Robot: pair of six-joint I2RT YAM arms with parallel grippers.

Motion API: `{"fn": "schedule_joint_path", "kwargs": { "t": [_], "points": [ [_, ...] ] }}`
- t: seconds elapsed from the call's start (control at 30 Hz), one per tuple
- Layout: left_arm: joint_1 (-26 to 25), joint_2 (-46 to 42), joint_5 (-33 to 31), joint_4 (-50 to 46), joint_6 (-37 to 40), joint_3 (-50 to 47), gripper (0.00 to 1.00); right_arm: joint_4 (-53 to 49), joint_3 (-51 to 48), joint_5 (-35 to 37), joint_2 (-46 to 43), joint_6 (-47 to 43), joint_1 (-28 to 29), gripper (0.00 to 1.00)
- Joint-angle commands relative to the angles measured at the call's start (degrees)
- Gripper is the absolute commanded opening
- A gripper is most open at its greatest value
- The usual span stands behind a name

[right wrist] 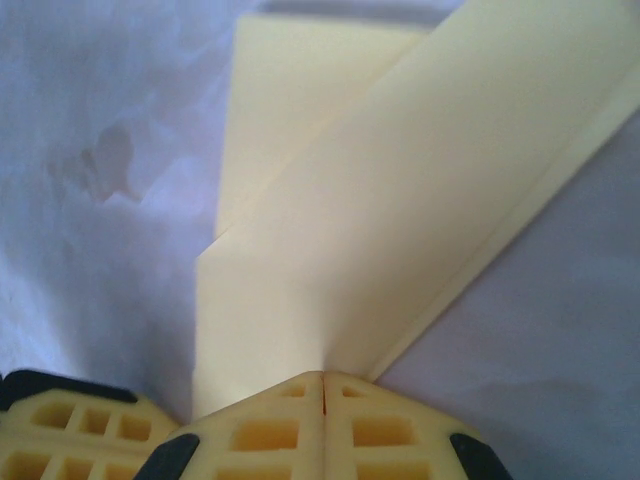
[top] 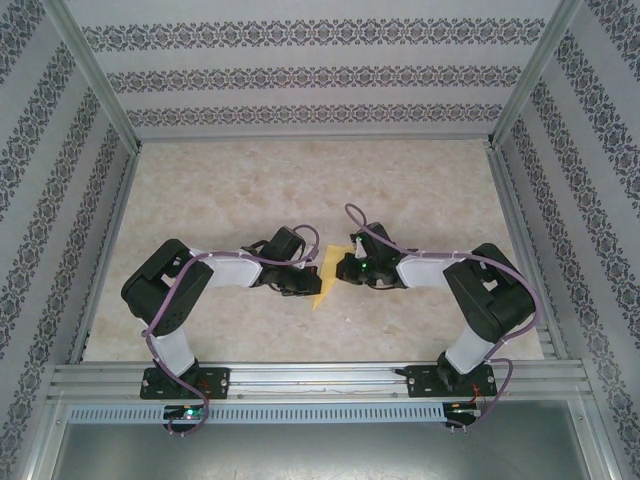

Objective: Fold a paper plane with a square sheet of paper (fold left side to right side)
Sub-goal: Fold the wing for the fifth time at the center of the table.

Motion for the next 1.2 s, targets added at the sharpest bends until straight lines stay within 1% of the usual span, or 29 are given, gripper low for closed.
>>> {"fn": "schedule_joint_path", "kwargs": {
  "t": [0.0, 0.13, 0.23, 0.37, 0.57, 0.73, 0.97, 1.17],
  "points": [
    [-0.21, 2.84, -8.39, -8.0, 1.6, -2.24, 0.0, -3.33, 2.1, 2.03, -0.86, -3.01, -1.54, 0.0],
    [-0.16, 2.23, -8.04, -7.62, 1.31, -2.13, 0.0, -4.02, 2.44, 1.33, -4.75, -2.73, -0.57, 0.0],
    [-0.18, 1.95, -8.02, -7.94, 1.4, -2.02, 0.0, -2.54, 1.96, 0.71, -5.57, -1.0, 1.31, 0.0],
    [-0.21, 1.65, -8.2, -8.05, 1.49, -2.03, 0.0, 0.37, 2.17, 0.69, -3.01, 1.46, 4.04, 0.0],
    [-0.16, 1.57, -8.69, -8.34, 1.49, -2.02, 0.0, 2.55, 3.87, 0.43, 2.51, 2.62, 4.63, 0.0],
    [-0.16, 1.65, -9.24, -8.67, 1.55, -2.21, 0.0, 2.4, 3.93, 1.55, 4.94, 1.85, 3.93, 0.0],
    [-0.18, 1.76, -10.68, -9.95, 2.01, -2.97, 0.0, 1.7, 4.32, 2.01, 5.85, -0.92, 0.7, 0.0],
    [-0.16, 1.94, -10.36, -8.67, 1.49, -3.82, 0.0, 1.43, 6.06, 1.31, 6.12, -2.56, -1.99, 0.0]
  ]
}}
